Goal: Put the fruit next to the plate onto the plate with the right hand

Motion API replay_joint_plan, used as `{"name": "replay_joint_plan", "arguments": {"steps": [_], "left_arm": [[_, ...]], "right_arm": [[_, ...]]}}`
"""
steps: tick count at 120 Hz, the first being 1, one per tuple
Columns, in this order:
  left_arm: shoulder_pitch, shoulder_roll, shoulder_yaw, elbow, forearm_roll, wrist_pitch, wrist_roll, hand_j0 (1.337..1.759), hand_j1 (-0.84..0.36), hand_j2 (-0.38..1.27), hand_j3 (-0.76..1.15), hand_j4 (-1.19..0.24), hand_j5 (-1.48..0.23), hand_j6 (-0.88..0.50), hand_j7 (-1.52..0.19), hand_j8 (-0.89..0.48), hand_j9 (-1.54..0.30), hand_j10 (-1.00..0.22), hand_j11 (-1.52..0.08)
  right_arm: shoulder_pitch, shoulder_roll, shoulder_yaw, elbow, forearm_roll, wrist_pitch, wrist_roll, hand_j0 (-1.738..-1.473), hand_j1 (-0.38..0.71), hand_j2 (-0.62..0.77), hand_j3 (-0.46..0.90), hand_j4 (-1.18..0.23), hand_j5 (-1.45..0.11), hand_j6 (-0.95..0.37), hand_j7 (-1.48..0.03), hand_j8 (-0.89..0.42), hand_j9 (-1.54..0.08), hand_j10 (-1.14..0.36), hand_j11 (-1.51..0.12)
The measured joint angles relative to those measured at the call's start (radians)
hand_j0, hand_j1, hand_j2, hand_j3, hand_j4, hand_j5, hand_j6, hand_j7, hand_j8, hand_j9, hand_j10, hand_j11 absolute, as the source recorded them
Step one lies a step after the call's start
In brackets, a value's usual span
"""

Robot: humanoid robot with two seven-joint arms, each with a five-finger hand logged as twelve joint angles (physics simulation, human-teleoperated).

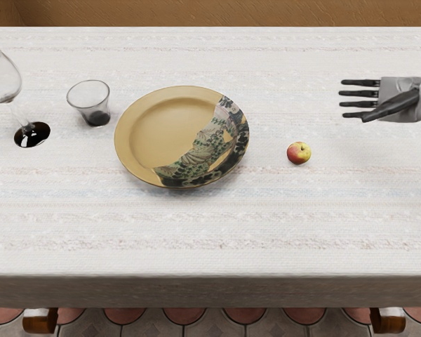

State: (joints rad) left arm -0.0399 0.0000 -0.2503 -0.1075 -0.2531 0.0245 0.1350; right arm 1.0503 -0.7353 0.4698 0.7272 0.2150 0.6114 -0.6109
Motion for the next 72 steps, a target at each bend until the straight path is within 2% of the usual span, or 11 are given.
{"name": "replay_joint_plan", "arguments": {"steps": [14, 26, 30, 42, 49, 61, 72], "left_arm": [[0.001, 0.000, 0.000, 0.000, 0.000, 0.000, 0.000, 1.658, 0.35, 0.00, 0.00, 0.00, 0.00, 0.00, 0.00, 0.00, 0.00, 0.00, 0.00], [0.002, 0.000, 0.000, 0.000, 0.000, 0.000, 0.000, 1.658, 0.35, 0.00, 0.00, 0.00, 0.00, 0.00, 0.00, 0.00, 0.00, 0.00, 0.00], [0.002, 0.000, 0.000, 0.000, 0.000, 0.000, 0.000, 1.658, 0.35, 0.00, 0.00, 0.00, 0.00, 0.00, 0.00, 0.00, 0.00, 0.00, 0.00], [0.003, 0.000, 0.000, 0.000, 0.000, 0.000, 0.000, 1.658, 0.35, 0.00, 0.00, 0.00, 0.00, 0.00, 0.00, 0.00, 0.00, 0.00, 0.00], [0.003, 0.000, 0.000, 0.000, 0.000, 0.000, 0.000, 1.658, 0.35, 0.00, 0.00, 0.00, 0.00, 0.00, 0.00, 0.00, 0.00, 0.00, 0.00], [0.004, 0.000, 0.000, 0.000, 0.000, 0.000, 0.000, 1.658, 0.35, 0.00, 0.00, 0.00, 0.00, 0.00, 0.00, 0.00, 0.00, 0.00, 0.00], [0.006, 0.000, 0.000, 0.000, 0.000, 0.000, 0.000, 1.658, 0.35, 0.00, 0.00, 0.00, 0.00, 0.00, 0.00, 0.00, 0.00, 0.00, 0.00]], "right_arm": [[-0.011, -0.015, 0.010, 0.019, -0.008, 0.000, 0.000, -1.658, -0.35, 0.00, 0.00, 0.00, 0.00, 0.00, 0.00, 0.00, 0.00, 0.00, 0.00], [0.029, -0.018, -0.014, 0.049, -0.115, 0.000, 0.000, -1.658, -0.35, 0.00, 0.00, 0.00, 0.00, 0.00, 0.00, 0.00, 0.00, 0.00, 0.00], [0.052, -0.027, -0.026, 0.100, -0.182, 0.000, 0.000, -1.658, -0.35, 0.00, 0.00, 0.00, 0.00, 0.00, 0.00, 0.00, 0.00, 0.00, 0.00], [0.115, -0.075, -0.063, 0.331, -0.366, 0.000, 0.000, -1.658, -0.35, 0.00, 0.00, 0.00, 0.00, 0.00, 0.00, 0.00, 0.00, 0.00, 0.00], [0.184, -0.092, -0.148, 0.428, -0.421, 0.000, 0.000, -1.658, -0.35, 0.00, 0.00, 0.00, 0.00, 0.00, 0.00, 0.00, 0.00, 0.00, 0.00], [0.290, -0.101, -0.288, 0.559, -0.496, -0.001, 0.000, -1.658, -0.35, 0.00, 0.00, 0.00, 0.00, 0.00, 0.00, 0.00, 0.00, 0.00, 0.00], [0.387, -0.099, -0.354, 0.642, -0.601, -0.003, 0.000, -1.658, -0.35, 0.00, 0.00, 0.00, 0.00, 0.00, 0.00, 0.00, 0.00, 0.00, 0.00]]}}
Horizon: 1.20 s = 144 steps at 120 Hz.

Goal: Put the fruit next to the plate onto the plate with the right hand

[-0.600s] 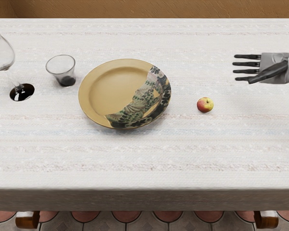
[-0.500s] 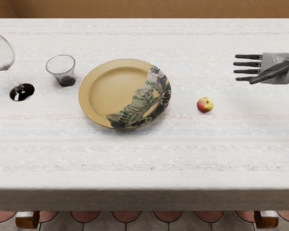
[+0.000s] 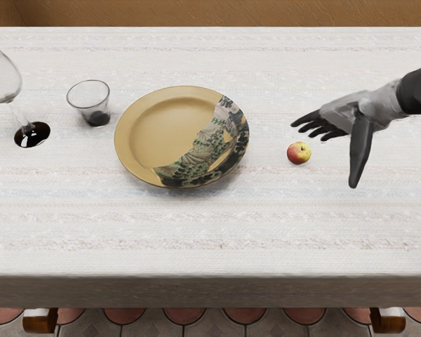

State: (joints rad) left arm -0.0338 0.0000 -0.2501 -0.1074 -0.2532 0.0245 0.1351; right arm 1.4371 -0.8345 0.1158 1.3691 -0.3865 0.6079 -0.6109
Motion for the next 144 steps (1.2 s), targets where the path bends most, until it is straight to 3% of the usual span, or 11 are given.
{"name": "replay_joint_plan", "arguments": {"steps": [12, 34, 55, 69, 98, 144], "left_arm": [[0.000, 0.000, 0.000, 0.000, 0.000, 0.000, 0.000, 1.658, 0.35, 0.00, 0.00, 0.00, 0.00, 0.00, 0.00, 0.00, 0.00, 0.00, 0.00], [0.000, 0.000, 0.000, 0.000, 0.000, 0.000, 0.000, 1.658, 0.35, 0.00, 0.00, 0.00, 0.00, 0.00, 0.00, 0.00, 0.00, 0.00, 0.00], [0.000, 0.000, 0.000, 0.000, 0.000, 0.000, 0.000, 1.658, 0.35, 0.00, 0.00, 0.00, 0.00, 0.00, 0.00, 0.00, 0.00, 0.00, 0.00], [0.000, 0.000, 0.000, 0.000, 0.000, 0.000, 0.000, 1.658, 0.35, 0.00, 0.00, 0.00, 0.00, 0.00, 0.00, 0.00, 0.00, 0.00, 0.00], [0.000, 0.000, 0.000, -0.001, -0.001, 0.000, 0.000, 1.658, 0.35, 0.00, 0.00, 0.00, 0.00, 0.00, 0.00, 0.00, 0.00, 0.00, 0.00], [0.000, 0.000, 0.000, -0.001, -0.001, 0.000, 0.000, 1.658, 0.35, 0.00, 0.00, 0.00, 0.00, 0.00, 0.00, 0.00, 0.00, 0.00, 0.00]], "right_arm": [[0.053, 0.009, -0.045, 0.041, -0.079, -0.055, 0.000, -1.658, -0.35, 0.00, 0.00, 0.00, 0.00, 0.00, 0.00, 0.00, 0.00, 0.00, 0.00], [0.073, 0.112, -0.223, 0.065, -0.263, -0.504, 0.000, -1.658, -0.35, 0.00, 0.00, 0.00, 0.00, 0.00, 0.00, 0.00, 0.00, 0.00, 0.00], [-0.034, 0.193, -0.282, 0.083, -0.435, -0.805, 0.000, -1.658, -0.34, 0.00, 0.00, -0.01, -0.01, -0.01, -0.01, -0.01, -0.01, -0.01, -0.01], [-0.114, 0.216, -0.291, 0.105, -0.514, -0.943, 0.000, -1.658, -0.24, -0.02, 0.00, -0.09, -0.12, -0.09, -0.12, -0.09, -0.12, -0.09, -0.12], [-0.213, 0.204, -0.288, 0.112, -0.575, -1.054, 0.000, -1.658, -0.07, -0.04, 0.00, -0.24, -0.31, -0.24, -0.31, -0.24, -0.31, -0.24, -0.31], [-0.239, 0.304, -0.286, 0.009, -0.595, -1.094, 0.000, -1.658, -0.03, -0.05, 0.00, -0.27, -0.35, -0.27, -0.35, -0.27, -0.35, -0.27, -0.35]]}}
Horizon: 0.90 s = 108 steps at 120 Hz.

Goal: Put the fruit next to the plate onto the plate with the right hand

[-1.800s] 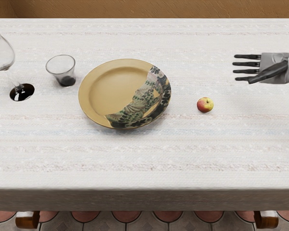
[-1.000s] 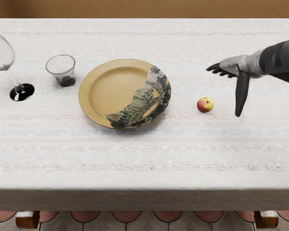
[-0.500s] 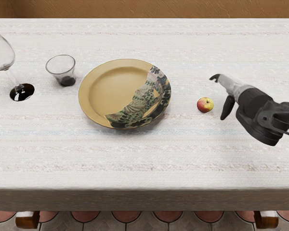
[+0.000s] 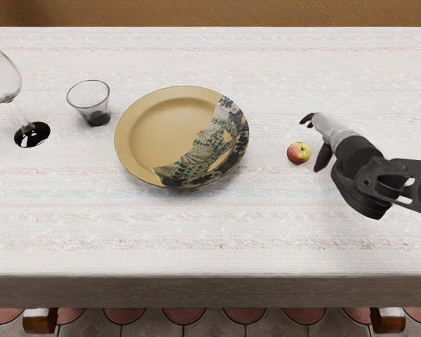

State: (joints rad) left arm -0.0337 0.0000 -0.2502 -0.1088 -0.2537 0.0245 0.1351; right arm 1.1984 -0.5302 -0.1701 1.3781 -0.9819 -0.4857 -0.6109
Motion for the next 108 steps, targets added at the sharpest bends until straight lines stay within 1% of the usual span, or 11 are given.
{"name": "replay_joint_plan", "arguments": {"steps": [34, 48, 49, 52, 57, 73, 78, 80, 82, 83, 108], "left_arm": [[0.000, 0.000, 0.000, 0.001, 0.000, 0.000, 0.000, 1.658, 0.35, 0.00, 0.00, 0.00, 0.00, 0.00, 0.00, 0.00, 0.00, 0.00, 0.00], [0.000, 0.000, 0.000, 0.000, 0.000, 0.000, 0.000, 1.658, 0.35, 0.00, 0.00, 0.00, 0.00, 0.00, 0.00, 0.00, 0.00, 0.00, 0.00], [0.000, 0.000, 0.000, 0.000, 0.000, 0.000, 0.000, 1.658, 0.35, 0.00, 0.00, 0.00, 0.00, 0.00, 0.00, 0.00, 0.00, 0.00, 0.00], [0.000, 0.000, 0.000, 0.000, 0.000, 0.000, 0.000, 1.658, 0.35, 0.00, 0.00, 0.00, 0.00, 0.00, 0.00, 0.00, 0.00, 0.00, 0.00], [0.000, 0.000, 0.000, 0.000, 0.000, 0.000, 0.000, 1.658, 0.35, 0.00, 0.00, 0.00, 0.00, 0.00, 0.00, 0.00, 0.00, 0.00, 0.00], [0.000, 0.000, 0.000, 0.000, 0.000, 0.000, 0.000, 1.658, 0.35, 0.00, 0.00, 0.00, 0.00, 0.00, 0.00, 0.00, 0.00, 0.00, 0.00], [0.000, 0.000, 0.000, 0.000, 0.000, 0.000, 0.000, 1.658, 0.35, 0.00, 0.00, 0.00, 0.00, 0.00, 0.00, 0.00, 0.00, 0.00, 0.00], [0.000, 0.000, 0.000, 0.000, 0.000, 0.000, 0.000, 1.658, 0.35, 0.00, 0.00, 0.00, 0.00, 0.00, 0.00, 0.00, 0.00, 0.00, 0.00], [0.000, 0.000, 0.000, 0.000, 0.000, 0.000, 0.000, 1.658, 0.35, 0.00, 0.00, 0.00, 0.00, 0.00, 0.00, 0.00, 0.00, 0.00, 0.00], [0.000, 0.000, 0.000, 0.000, 0.000, 0.000, 0.000, 1.658, 0.35, 0.00, 0.00, 0.00, 0.00, 0.00, 0.00, 0.00, 0.00, 0.00, 0.00], [0.000, 0.000, 0.000, 0.000, 0.000, 0.000, 0.000, 1.658, 0.35, 0.00, 0.00, 0.00, 0.00, 0.00, 0.00, 0.00, 0.00, 0.00, 0.00]], "right_arm": [[-0.023, 0.086, -0.003, -0.102, -0.002, -0.003, 0.000, -1.658, -0.02, -0.05, 0.00, -0.28, -0.36, -0.28, -0.36, -0.28, -0.36, -0.28, -0.36], [-0.042, 0.106, -0.003, -0.143, -0.002, -0.003, 0.000, -1.658, 0.03, -0.06, 0.00, -0.32, -0.41, -0.32, -0.41, -0.32, -0.41, -0.32, -0.41], [-0.043, 0.107, -0.003, -0.145, -0.002, -0.003, 0.000, -1.657, 0.03, -0.09, 0.08, -0.32, -0.42, -0.32, -0.42, -0.32, -0.42, -0.32, -0.42], [-0.045, 0.111, -0.003, -0.152, -0.003, -0.003, 0.000, -1.654, 0.03, -0.13, 0.16, -0.33, -0.42, -0.33, -0.42, -0.33, -0.42, -0.33, -0.42], [-0.047, 0.115, -0.002, -0.158, -0.004, -0.003, 0.000, -1.655, 0.01, -0.18, 0.22, -0.34, -0.43, -0.34, -0.44, -0.34, -0.43, -0.34, -0.43], [-0.043, 0.120, 0.000, -0.159, -0.001, -0.003, -0.002, -1.676, 0.00, -0.08, 0.01, -0.36, -0.46, -0.36, -0.46, -0.37, -0.46, -0.37, -0.46], [-0.041, 0.120, 0.000, -0.157, 0.000, -0.003, -0.003, -1.680, 0.01, -0.09, 0.09, -0.37, -0.47, -0.37, -0.47, -0.37, -0.46, -0.38, -0.46], [-0.041, 0.120, 0.000, -0.155, 0.000, -0.003, -0.003, -1.669, 0.01, -0.08, 0.12, -0.37, -0.48, -0.37, -0.48, -0.38, -0.47, -0.38, -0.46], [-0.041, 0.120, 0.000, -0.153, 0.000, -0.003, -0.003, -1.673, 0.01, -0.07, 0.09, -0.38, -0.48, -0.37, -0.48, -0.38, -0.47, -0.38, -0.47], [-0.041, 0.120, 0.000, -0.153, 0.000, -0.002, -0.003, -1.662, 0.03, -0.09, 0.00, -0.38, -0.48, -0.38, -0.48, -0.38, -0.47, -0.39, -0.47], [-0.041, 0.118, 0.028, -0.139, 0.010, 0.005, 0.000, -1.658, 0.12, -0.08, 0.00, -0.42, -0.54, -0.42, -0.54, -0.42, -0.53, -0.42, -0.53]]}}
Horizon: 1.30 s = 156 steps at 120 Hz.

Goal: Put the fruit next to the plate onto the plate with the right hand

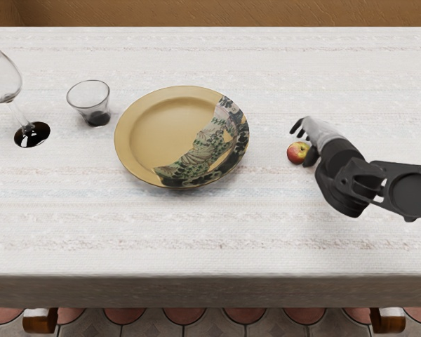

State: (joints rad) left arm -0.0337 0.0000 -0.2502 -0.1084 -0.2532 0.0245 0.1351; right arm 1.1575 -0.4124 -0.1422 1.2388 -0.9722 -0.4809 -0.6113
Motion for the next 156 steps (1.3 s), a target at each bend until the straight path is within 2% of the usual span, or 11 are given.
{"name": "replay_joint_plan", "arguments": {"steps": [61, 89, 98, 100, 109, 112, 113, 114, 115, 140, 156], "left_arm": [[0.001, 0.000, 0.000, 0.000, 0.000, 0.000, 0.000, 1.658, 0.35, 0.00, 0.00, 0.00, 0.00, 0.00, 0.00, 0.00, 0.00, 0.00, 0.00], [0.000, 0.000, 0.000, 0.000, 0.000, 0.000, 0.000, 1.658, 0.35, 0.00, 0.00, 0.00, 0.00, 0.00, 0.00, 0.00, 0.00, 0.00, 0.00], [0.000, 0.000, 0.000, 0.000, -0.001, 0.000, 0.000, 1.658, 0.35, 0.00, 0.00, 0.00, 0.00, 0.00, 0.00, 0.00, 0.00, 0.00, 0.00], [0.000, 0.000, 0.000, 0.000, 0.000, 0.000, 0.000, 1.658, 0.35, 0.00, 0.00, 0.00, 0.00, 0.00, 0.00, 0.00, 0.00, 0.00, 0.00], [0.000, 0.000, 0.000, 0.001, 0.000, 0.000, 0.000, 1.658, 0.35, 0.00, 0.00, 0.00, 0.00, 0.00, 0.00, 0.00, 0.00, 0.00, 0.00], [0.001, 0.000, 0.000, 0.001, 0.000, 0.000, 0.000, 1.658, 0.35, 0.00, 0.00, 0.00, 0.00, 0.00, 0.00, 0.00, 0.00, 0.00, 0.00], [0.001, 0.000, 0.000, 0.001, 0.000, 0.000, 0.000, 1.658, 0.35, 0.00, 0.00, 0.00, 0.00, 0.00, 0.00, 0.00, 0.00, 0.00, 0.00], [0.001, 0.000, 0.000, 0.001, 0.000, 0.000, 0.000, 1.658, 0.35, 0.00, 0.00, 0.00, 0.00, 0.00, 0.00, 0.00, 0.00, 0.00, 0.00], [0.001, 0.000, 0.000, 0.000, 0.000, 0.000, 0.000, 1.658, 0.35, 0.00, 0.00, 0.00, 0.00, 0.00, 0.00, 0.00, 0.00, 0.00, 0.00], [0.001, 0.000, 0.000, 0.000, 0.000, 0.000, 0.000, 1.658, 0.35, 0.00, 0.00, 0.00, 0.00, 0.00, 0.00, 0.00, 0.00, 0.00, 0.00], [0.001, 0.000, 0.000, 0.000, 0.000, 0.000, 0.000, 1.658, 0.35, 0.00, 0.00, 0.00, 0.00, 0.00, 0.00, 0.00, 0.00, 0.00, 0.00]], "right_arm": [[-0.018, 0.006, 0.003, 0.001, -0.003, 0.002, 0.000, -1.657, 0.23, -0.09, 0.00, -0.49, -0.65, -0.50, -0.64, -0.49, -0.65, -0.49, -0.65], [-0.021, 0.008, 0.005, 0.001, -0.006, 0.003, 0.000, -1.654, 0.28, -0.02, 0.00, -0.58, -0.75, -0.45, -0.75, -0.49, -0.75, -0.58, -0.75], [-0.020, 0.009, 0.006, 0.001, -0.006, 0.003, 0.000, -1.654, 0.29, 0.05, -0.03, -0.59, -0.79, -0.44, -0.79, -0.49, -0.80, -0.61, -0.80], [-0.021, 0.009, 0.006, 0.001, -0.006, 0.003, 0.000, -1.654, 0.29, 0.05, 0.00, -0.60, -0.80, -0.44, -0.80, -0.49, -0.81, -0.61, -0.81], [-0.020, 0.010, 0.007, 0.002, -0.005, 0.003, 0.000, -1.665, 0.30, 0.08, -0.04, -0.60, -0.84, -0.44, -0.84, -0.48, -0.84, -0.64, -0.84], [-0.019, 0.010, 0.007, 0.004, -0.005, 0.003, 0.000, -1.664, 0.30, 0.10, -0.03, -0.60, -0.85, -0.44, -0.85, -0.48, -0.85, -0.65, -0.85], [-0.018, 0.010, 0.007, 0.004, -0.005, 0.004, 0.000, -1.659, 0.29, 0.10, -0.01, -0.60, -0.85, -0.44, -0.85, -0.48, -0.86, -0.65, -0.86], [-0.018, 0.010, 0.007, 0.005, -0.005, 0.003, 0.000, -1.641, 0.29, 0.10, 0.01, -0.60, -0.86, -0.44, -0.85, -0.48, -0.86, -0.65, -0.86], [-0.018, 0.009, 0.007, 0.006, -0.005, 0.004, 0.000, -1.644, 0.29, 0.12, -0.02, -0.60, -0.86, -0.44, -0.86, -0.48, -0.86, -0.65, -0.86], [0.001, 0.004, 0.010, 0.035, 0.000, 0.005, 0.000, -1.648, 0.26, 0.08, 0.00, -0.62, -0.91, -0.45, -0.90, -0.49, -0.91, -0.68, -0.91], [0.025, -0.002, 0.023, 0.064, 0.008, 0.012, 0.000, -1.650, 0.28, 0.13, 0.00, -0.61, -0.93, -0.44, -0.91, -0.48, -0.93, -0.69, -0.93]]}}
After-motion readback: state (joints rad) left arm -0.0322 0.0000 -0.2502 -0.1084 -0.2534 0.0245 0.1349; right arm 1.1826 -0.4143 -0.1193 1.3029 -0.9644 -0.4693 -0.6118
